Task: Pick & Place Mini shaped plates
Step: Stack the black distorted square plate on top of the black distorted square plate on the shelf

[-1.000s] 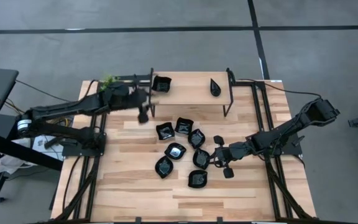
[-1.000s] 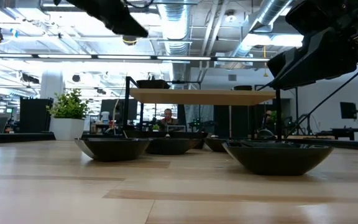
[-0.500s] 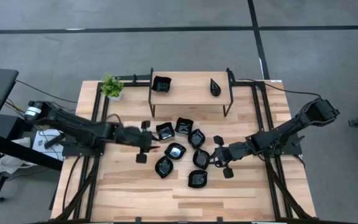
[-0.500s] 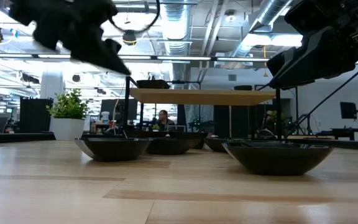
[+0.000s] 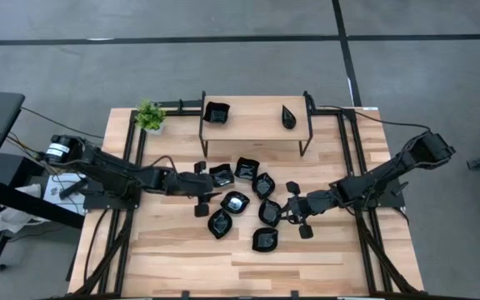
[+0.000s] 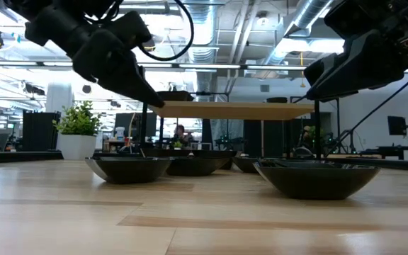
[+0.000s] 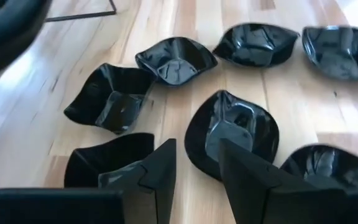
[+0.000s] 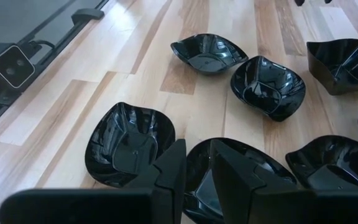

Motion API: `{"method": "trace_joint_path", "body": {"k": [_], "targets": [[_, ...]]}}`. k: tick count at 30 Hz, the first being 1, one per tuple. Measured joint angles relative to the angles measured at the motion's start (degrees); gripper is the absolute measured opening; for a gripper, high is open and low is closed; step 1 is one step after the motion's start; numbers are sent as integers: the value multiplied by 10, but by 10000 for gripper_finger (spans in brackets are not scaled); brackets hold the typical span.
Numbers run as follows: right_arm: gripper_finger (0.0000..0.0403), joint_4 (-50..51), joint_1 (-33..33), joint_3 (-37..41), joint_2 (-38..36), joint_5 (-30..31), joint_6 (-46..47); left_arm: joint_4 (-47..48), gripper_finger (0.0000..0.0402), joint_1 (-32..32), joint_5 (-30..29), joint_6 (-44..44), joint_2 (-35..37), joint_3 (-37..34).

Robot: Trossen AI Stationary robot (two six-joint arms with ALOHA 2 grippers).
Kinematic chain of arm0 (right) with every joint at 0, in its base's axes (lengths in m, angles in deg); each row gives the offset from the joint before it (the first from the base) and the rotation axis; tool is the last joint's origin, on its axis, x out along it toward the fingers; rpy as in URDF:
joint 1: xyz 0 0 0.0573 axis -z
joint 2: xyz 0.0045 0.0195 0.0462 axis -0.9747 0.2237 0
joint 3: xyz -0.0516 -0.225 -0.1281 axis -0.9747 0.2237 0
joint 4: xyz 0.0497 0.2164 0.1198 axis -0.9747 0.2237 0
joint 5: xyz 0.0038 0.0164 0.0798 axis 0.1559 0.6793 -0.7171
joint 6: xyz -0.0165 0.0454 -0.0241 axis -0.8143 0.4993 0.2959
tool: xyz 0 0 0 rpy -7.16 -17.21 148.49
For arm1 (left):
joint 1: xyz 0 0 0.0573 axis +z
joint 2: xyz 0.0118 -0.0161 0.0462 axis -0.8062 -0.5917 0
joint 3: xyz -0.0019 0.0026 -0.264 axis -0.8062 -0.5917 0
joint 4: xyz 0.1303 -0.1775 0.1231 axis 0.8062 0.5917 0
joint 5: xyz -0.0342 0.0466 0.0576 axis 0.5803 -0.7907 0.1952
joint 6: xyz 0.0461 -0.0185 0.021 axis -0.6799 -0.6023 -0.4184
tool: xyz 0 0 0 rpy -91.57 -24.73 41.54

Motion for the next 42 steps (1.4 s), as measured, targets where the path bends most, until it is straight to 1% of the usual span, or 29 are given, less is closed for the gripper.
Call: {"method": "trace_joint_path", "body": {"k": [4, 8, 13, 20, 26, 42], "targets": [[70, 1, 0, 0, 0, 0, 0, -4, 123, 13, 3, 30, -3, 0], [70, 3, 0, 0, 0, 0, 0, -17, 123, 18, 4, 46, -35, 0], [70, 6, 0, 0, 0, -1, 0, -36, 123, 18, -2, 34, -84, 0], [70, 7, 0, 0, 0, -2, 0, -39, 123, 18, -7, 31, -115, -1], [70, 7, 0, 0, 0, -2, 0, -37, 123, 19, -39, 30, -118, -1], [70, 7, 0, 0, 0, -2, 0, -9, 119, 22, -39, 26, -118, -1]]}}
